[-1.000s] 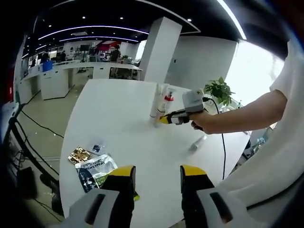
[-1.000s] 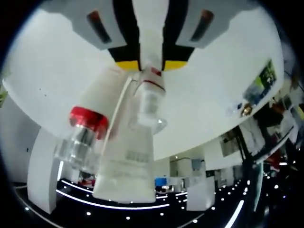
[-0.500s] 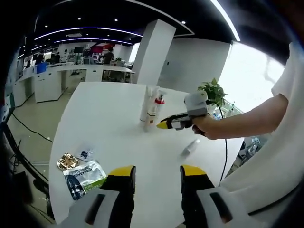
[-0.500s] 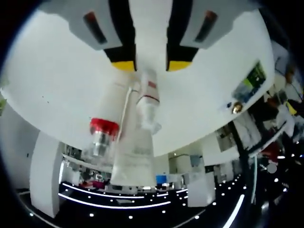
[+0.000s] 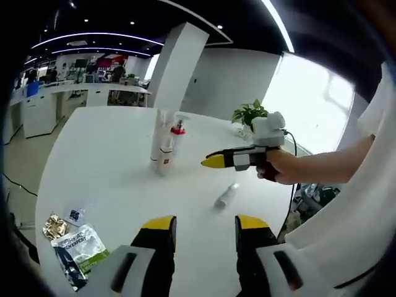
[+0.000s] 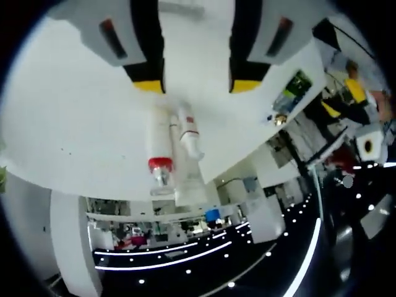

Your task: Arrange the skincare products in the storage area until every visible bottle or jar stands upright without overlapping.

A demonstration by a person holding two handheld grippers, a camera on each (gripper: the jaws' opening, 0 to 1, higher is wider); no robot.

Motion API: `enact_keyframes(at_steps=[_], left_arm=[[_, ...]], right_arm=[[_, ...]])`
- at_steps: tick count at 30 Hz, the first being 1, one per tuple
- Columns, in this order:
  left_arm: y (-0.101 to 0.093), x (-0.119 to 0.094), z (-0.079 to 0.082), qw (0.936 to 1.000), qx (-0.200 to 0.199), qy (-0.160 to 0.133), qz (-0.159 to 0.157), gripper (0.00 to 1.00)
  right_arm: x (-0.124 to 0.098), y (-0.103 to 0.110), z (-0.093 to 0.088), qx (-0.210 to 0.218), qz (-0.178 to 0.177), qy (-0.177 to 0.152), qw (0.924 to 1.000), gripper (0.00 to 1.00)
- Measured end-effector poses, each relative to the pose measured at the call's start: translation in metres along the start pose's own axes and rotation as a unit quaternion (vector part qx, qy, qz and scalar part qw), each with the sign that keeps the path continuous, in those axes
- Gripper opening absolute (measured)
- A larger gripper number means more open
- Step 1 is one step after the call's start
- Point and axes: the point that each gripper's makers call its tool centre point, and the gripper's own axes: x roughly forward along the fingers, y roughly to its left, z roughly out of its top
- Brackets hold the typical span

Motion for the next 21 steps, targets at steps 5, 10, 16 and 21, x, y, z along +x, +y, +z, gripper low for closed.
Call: enact_keyframes(at_steps=[5,10,16,21], left_arm=[[-0.009,0.011,0.004,0.9997,0.011,0.002,-0.023,0.39],[-0.011,0.012,0.002,0.9995,0.012,0.004,-0.030,0.39],[-0.006,0.007,-0.008,0.9994,0.000,0.007,-0.033,0.39],[0.001,0.000,-0.014,0.9995,-0.013,0.004,-0.030,0.39]], right_arm=[[-0.022,-0.013,-0.020,-0.017,0.000,0.027,0.9995,0.42],[-0.034,-0.022,-0.031,-0.040,0.005,0.057,0.9976,0.48],[-0.043,-0.027,-0.059,-0.116,0.041,0.141,0.9823,0.53],[-0.044,-0.040,-0.090,-0.218,0.065,0.248,0.9418,0.58]])
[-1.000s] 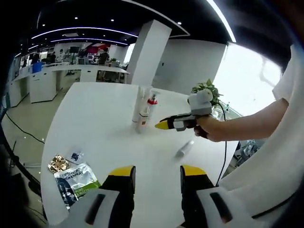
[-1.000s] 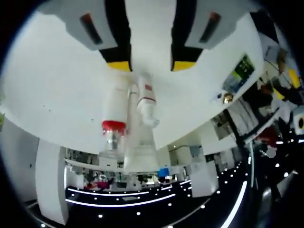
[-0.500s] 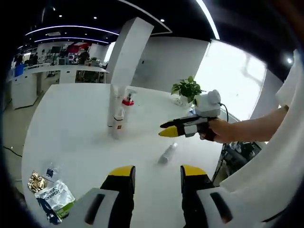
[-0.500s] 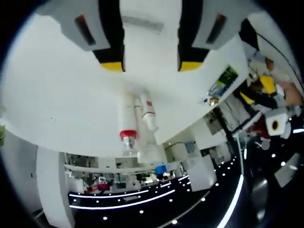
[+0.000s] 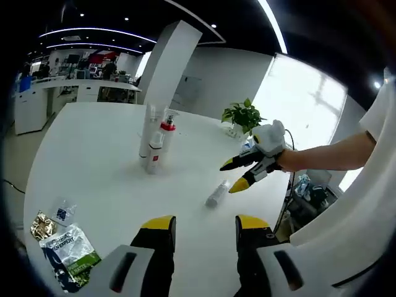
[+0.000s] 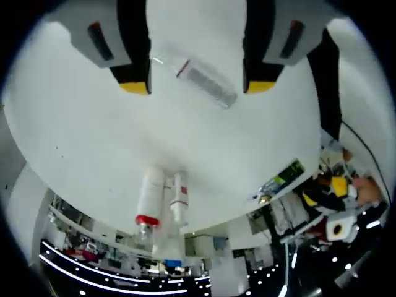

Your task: Arrange the skincare products in the storage area until every visible bottle or jar stands upright without overlapping.

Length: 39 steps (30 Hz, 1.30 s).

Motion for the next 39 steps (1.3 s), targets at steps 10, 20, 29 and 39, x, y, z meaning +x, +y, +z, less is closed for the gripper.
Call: enact_keyframes(at_steps=[10,20,29,39], left_arm=[[0.006,-0.015,-0.010,0.9997,-0.022,-0.008,0.007,0.39],[0.012,-0.030,-0.023,0.9985,-0.051,-0.003,0.020,0.39],[0.010,-0.027,-0.017,0.9981,-0.049,0.009,0.035,0.39],[-0.010,-0.008,0.012,0.9987,-0.014,0.026,0.041,0.41]], right_arm=[[0.020,0.000,-0.022,-0.141,0.063,0.141,0.9779,0.48],[0.031,0.005,-0.036,-0.191,0.104,0.200,0.9554,0.40],[0.037,-0.006,-0.038,-0.183,0.089,0.194,0.9596,0.22],[0.033,0.001,-0.015,-0.144,0.072,0.103,0.9816,0.18]])
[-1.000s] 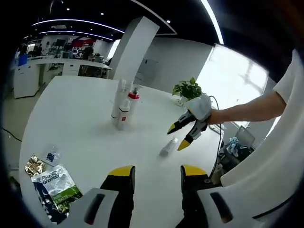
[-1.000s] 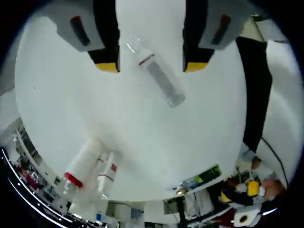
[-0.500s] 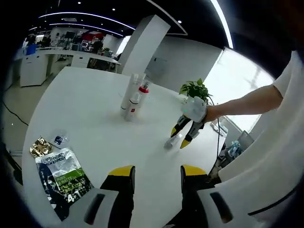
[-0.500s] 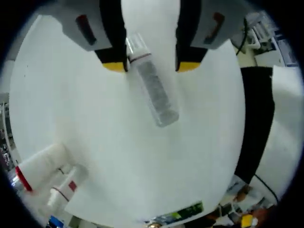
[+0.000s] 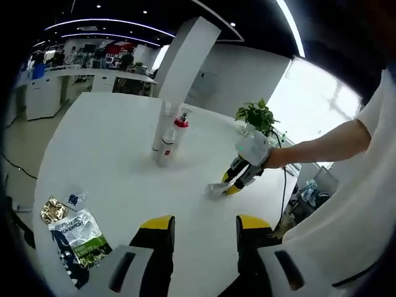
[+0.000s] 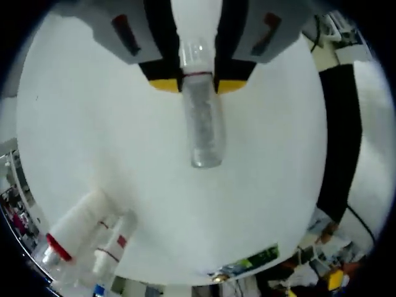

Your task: Arrange the skincare products in the storage area until every visible bottle or jar stands upright without overlapping.

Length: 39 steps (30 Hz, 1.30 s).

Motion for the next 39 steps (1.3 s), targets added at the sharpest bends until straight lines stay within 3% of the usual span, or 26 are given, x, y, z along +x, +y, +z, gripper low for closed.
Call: enact_keyframes(at_steps=[2,3,6,7,12,14,18,20,21,25,29,31,39], left_arm=[[-0.002,0.005,0.005,1.0000,0.008,0.003,-0.002,0.43],[-0.002,0.009,0.008,0.9999,0.015,0.005,-0.003,0.44],[-0.007,0.020,0.013,0.9992,0.032,0.019,-0.012,0.47],[-0.010,0.025,0.016,0.9990,0.035,0.021,-0.016,0.48],[-0.029,0.050,0.024,0.9933,0.094,0.051,-0.044,0.51],[-0.033,0.057,0.026,0.9910,0.111,0.057,-0.047,0.52],[-0.054,0.074,0.026,0.9721,0.208,0.086,-0.066,0.52],[-0.058,0.077,0.023,0.9668,0.224,0.100,-0.072,0.51],[-0.060,0.080,0.020,0.9592,0.248,0.114,-0.073,0.51],[-0.060,0.083,0.013,0.9422,0.294,0.143,-0.076,0.45],[-0.064,0.083,0.015,0.9421,0.287,0.147,-0.091,0.26],[-0.064,0.083,0.018,0.9457,0.275,0.146,-0.094,0.25],[-0.070,0.083,0.014,0.9476,0.264,0.154,-0.095,0.24]], right_arm=[[-0.008,0.006,0.016,0.013,0.006,-0.032,0.9994,0.18],[-0.015,0.010,0.029,-0.001,0.008,-0.054,0.9985,0.18],[-0.023,0.020,0.044,-0.015,0.020,-0.077,0.9967,0.18],[-0.032,0.035,0.059,-0.051,0.037,-0.089,0.9940,0.18],[-0.048,0.069,0.081,-0.124,0.073,-0.085,0.9860,0.18],[-0.052,0.075,0.083,-0.130,0.080,-0.078,0.9852,0.18],[-0.068,0.089,0.095,-0.135,0.104,-0.083,0.9818,0.18],[-0.075,0.094,0.102,-0.129,0.119,-0.097,0.9797,0.18],[-0.078,0.093,0.105,-0.130,0.117,-0.099,0.9795,0.18],[-0.085,0.089,0.111,-0.142,0.123,-0.092,0.9778,0.18],[-0.093,0.091,0.114,-0.157,0.138,-0.087,0.9740,0.18],[-0.095,0.090,0.115,-0.168,0.142,-0.078,0.9724,0.18],[-0.100,0.091,0.109,-0.176,0.160,-0.069,0.9689,0.18]])
